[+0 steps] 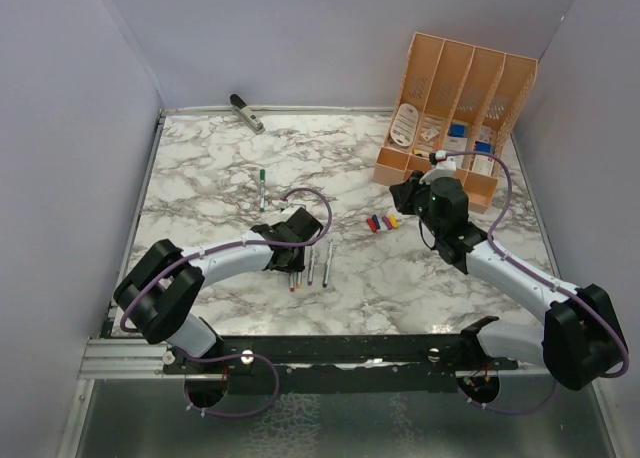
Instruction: Insert the pens into the pen caps
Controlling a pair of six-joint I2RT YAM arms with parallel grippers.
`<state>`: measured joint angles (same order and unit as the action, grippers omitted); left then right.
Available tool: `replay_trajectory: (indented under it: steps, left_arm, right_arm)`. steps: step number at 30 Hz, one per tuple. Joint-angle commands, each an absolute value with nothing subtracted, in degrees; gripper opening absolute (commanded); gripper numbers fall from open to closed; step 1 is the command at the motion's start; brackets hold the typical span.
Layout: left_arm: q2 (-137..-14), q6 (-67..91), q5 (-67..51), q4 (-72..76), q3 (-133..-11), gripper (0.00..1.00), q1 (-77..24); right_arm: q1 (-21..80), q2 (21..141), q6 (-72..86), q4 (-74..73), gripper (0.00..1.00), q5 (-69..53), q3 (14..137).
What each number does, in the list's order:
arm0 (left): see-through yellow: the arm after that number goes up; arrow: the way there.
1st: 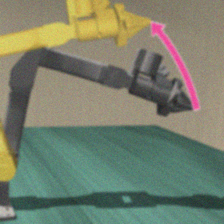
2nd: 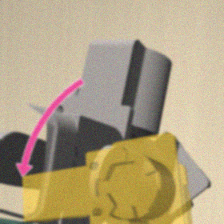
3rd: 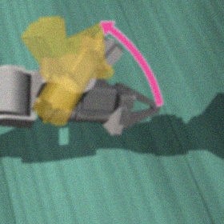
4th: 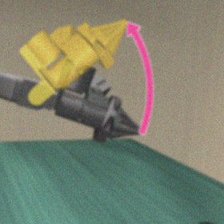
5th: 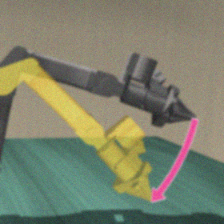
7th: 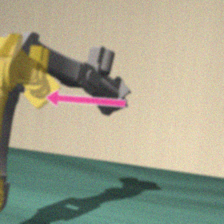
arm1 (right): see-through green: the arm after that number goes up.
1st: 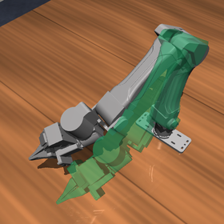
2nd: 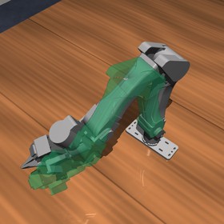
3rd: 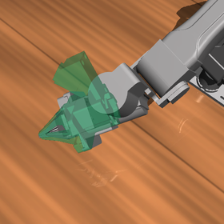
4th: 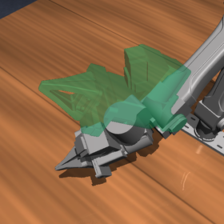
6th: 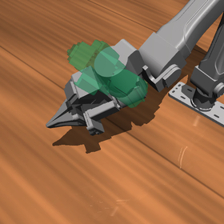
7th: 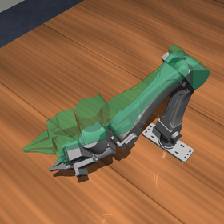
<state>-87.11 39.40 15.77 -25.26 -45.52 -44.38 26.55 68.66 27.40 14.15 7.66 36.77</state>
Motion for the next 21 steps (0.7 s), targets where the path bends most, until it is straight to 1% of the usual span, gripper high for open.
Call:
replay_trajectory:
  steps: [1,6,13,21]
  left_arm:
    - [-90.55,40.48,12.18,-30.8,-40.68,0.33,-44.57]
    - [-90.28,40.43,11.87,-32.91,-40.58,0.33,-44.65]
    - [-91.67,39.18,10.13,-34.61,-41.86,0.25,-44.61]
    - [-92.36,37.57,7.74,-37.9,-43.36,0.25,-44.6]
  right_arm:
    - [26.54,67.06,28.03,15.34,0.08,7.88,36.04]
    - [26.54,66.96,28.29,15.21,0.08,8.19,35.68]
    - [26.54,66.78,28.74,14.82,0.08,8.51,35.64]
    - [26.5,66.27,29.26,15.11,0.08,8.96,34.9]
